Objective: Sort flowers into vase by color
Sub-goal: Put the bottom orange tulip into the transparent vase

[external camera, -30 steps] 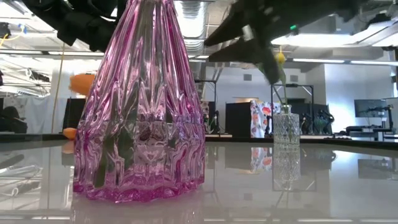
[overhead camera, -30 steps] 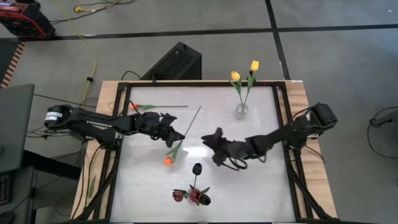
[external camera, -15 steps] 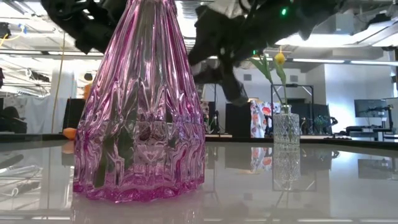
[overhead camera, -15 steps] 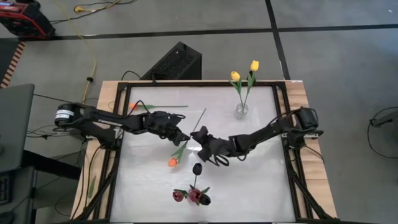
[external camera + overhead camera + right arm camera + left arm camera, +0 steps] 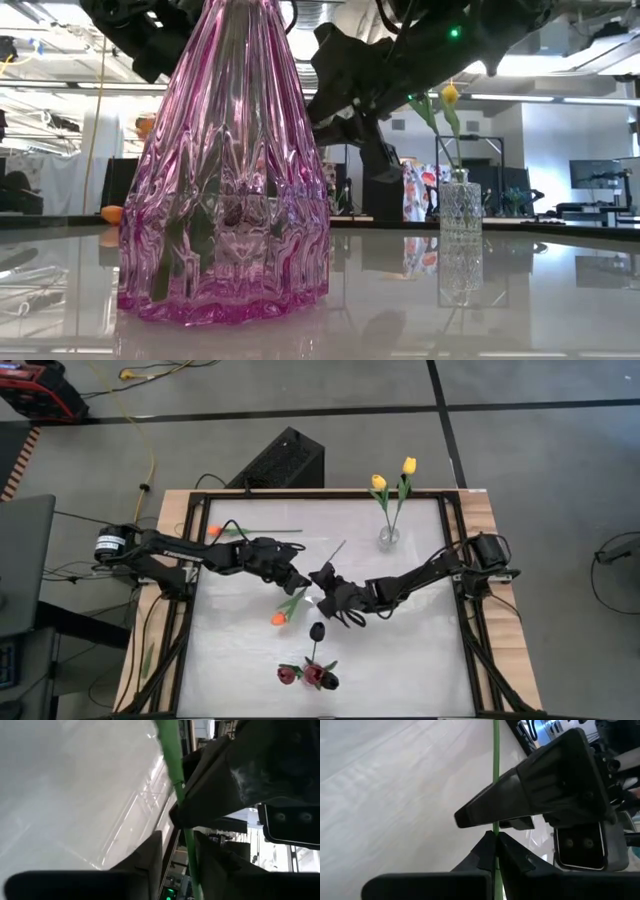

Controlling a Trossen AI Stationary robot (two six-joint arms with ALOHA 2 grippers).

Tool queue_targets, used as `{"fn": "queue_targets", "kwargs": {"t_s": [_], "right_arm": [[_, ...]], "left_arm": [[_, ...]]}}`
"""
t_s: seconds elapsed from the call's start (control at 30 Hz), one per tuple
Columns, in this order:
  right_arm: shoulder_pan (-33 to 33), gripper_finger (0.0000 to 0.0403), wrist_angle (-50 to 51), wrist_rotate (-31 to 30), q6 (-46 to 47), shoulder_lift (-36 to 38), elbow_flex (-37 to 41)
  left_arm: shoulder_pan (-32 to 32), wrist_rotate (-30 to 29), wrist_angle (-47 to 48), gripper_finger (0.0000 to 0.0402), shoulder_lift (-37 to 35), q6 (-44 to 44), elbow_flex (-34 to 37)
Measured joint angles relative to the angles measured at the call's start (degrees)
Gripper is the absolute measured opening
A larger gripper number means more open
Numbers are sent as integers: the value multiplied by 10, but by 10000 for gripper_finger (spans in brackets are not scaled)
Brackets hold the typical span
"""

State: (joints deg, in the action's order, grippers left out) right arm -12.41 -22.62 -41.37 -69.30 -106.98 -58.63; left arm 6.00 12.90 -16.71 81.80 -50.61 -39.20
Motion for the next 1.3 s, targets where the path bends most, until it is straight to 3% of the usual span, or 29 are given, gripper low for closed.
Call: {"fn": "queue_targets", "kwargs": {"t_s": [0.37,0.57,0.73,0.87,1.03,1.17,1.3], "right_arm": [[-8,26,13,3,44,0,0],[-9,24,62,18,129,3,0],[-9,24,167,98,251,48,1],[-7,24,207,151,338,135,40],[20,24,160,200,404,306,177],[63,24,-11,249,445,458,311],[130,24,-199,267,473,556,425]], "left_arm": [[0,-31,15,7,0,47,0],[0,-33,-3,45,-2,98,0],[17,-30,6,84,-32,134,0],[33,-63,55,99,-61,183,0],[34,-159,91,98,-69,232,1],[30,-164,80,96,-62,251,1],[30,-164,74,96,-62,263,1]]}}
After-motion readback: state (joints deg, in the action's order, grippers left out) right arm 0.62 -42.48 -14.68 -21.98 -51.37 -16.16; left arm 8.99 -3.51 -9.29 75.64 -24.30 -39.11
